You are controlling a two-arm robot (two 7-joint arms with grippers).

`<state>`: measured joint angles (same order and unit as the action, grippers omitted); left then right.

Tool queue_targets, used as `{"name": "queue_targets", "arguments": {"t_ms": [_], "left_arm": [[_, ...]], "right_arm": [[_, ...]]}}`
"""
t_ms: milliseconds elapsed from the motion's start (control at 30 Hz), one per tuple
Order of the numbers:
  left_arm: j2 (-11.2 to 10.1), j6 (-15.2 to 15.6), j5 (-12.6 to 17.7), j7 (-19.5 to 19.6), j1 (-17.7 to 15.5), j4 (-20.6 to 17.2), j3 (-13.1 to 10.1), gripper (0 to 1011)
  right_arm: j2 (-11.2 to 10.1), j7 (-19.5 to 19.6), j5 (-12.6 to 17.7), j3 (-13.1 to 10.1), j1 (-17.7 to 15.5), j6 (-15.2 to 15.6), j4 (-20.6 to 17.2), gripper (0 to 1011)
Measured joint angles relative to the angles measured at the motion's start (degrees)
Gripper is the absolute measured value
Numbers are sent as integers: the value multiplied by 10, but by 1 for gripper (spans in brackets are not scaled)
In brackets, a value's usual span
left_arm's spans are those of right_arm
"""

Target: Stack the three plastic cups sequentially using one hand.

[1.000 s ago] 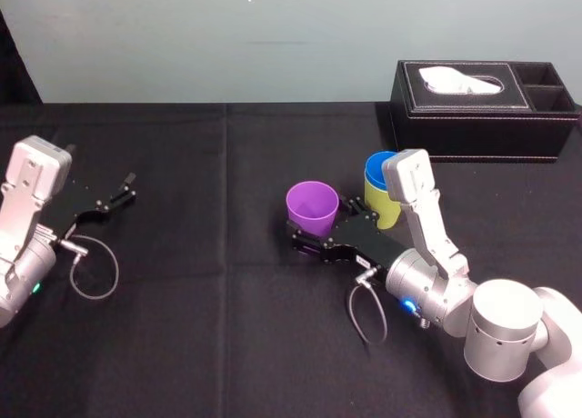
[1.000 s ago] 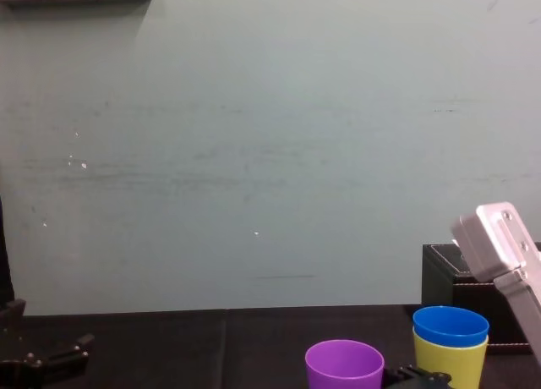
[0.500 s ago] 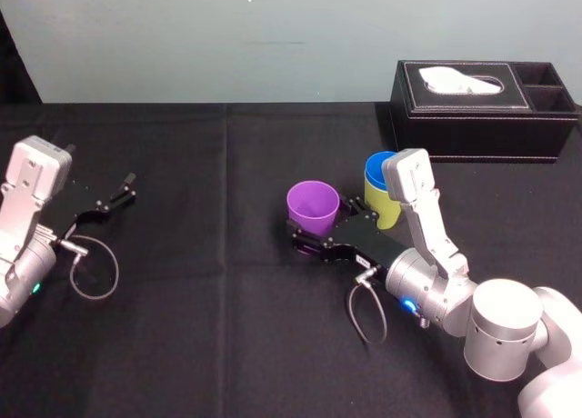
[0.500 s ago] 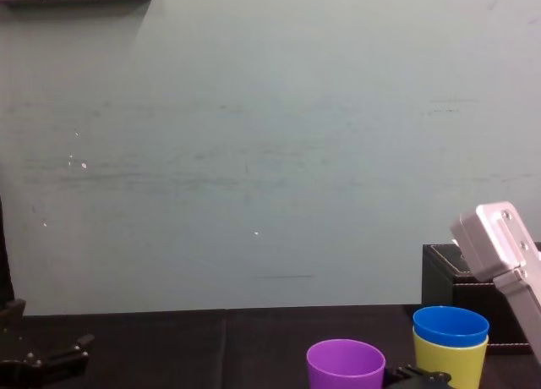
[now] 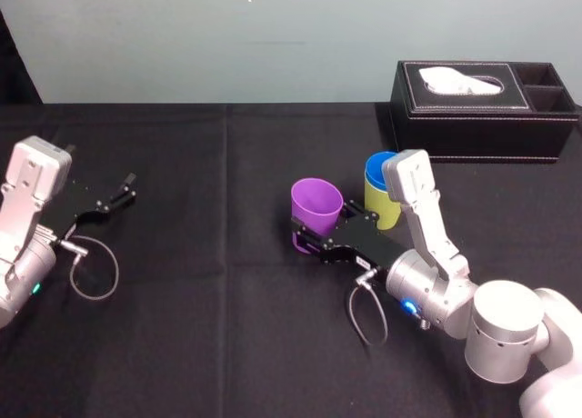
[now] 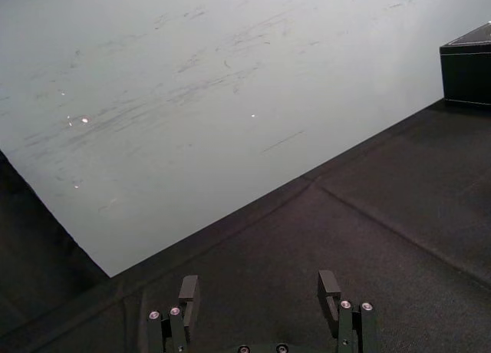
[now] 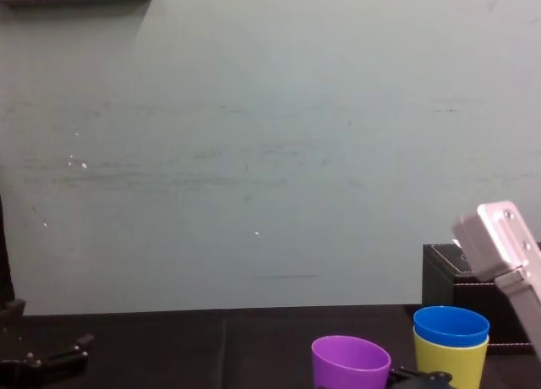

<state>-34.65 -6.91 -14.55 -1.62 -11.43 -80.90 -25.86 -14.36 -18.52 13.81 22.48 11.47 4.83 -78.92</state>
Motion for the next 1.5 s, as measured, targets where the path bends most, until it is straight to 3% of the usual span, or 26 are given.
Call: {"name": "queue_targets", "arguments": {"t_ms": [233,533,867,1233,1500], "left_arm": [[0,0,0,0,0,0,0,1011],[0,0,0,0,0,0,0,1011],[0,0,0,0,0,0,0,1011],[0,0,0,0,0,0,0,1011],[0,0,0,0,0,0,0,1011]], "right_arm": [[-17,-8,1,-6,-22,4,-48,723],[-41,-10,19,-23,-38,46,-124,723],[-84,-17,37,-51,-44,55,-192,723],[-96,-5,56,-84,-34,41,-185,723],[-99,6,53,-92,-26,34,-161,723]]}}
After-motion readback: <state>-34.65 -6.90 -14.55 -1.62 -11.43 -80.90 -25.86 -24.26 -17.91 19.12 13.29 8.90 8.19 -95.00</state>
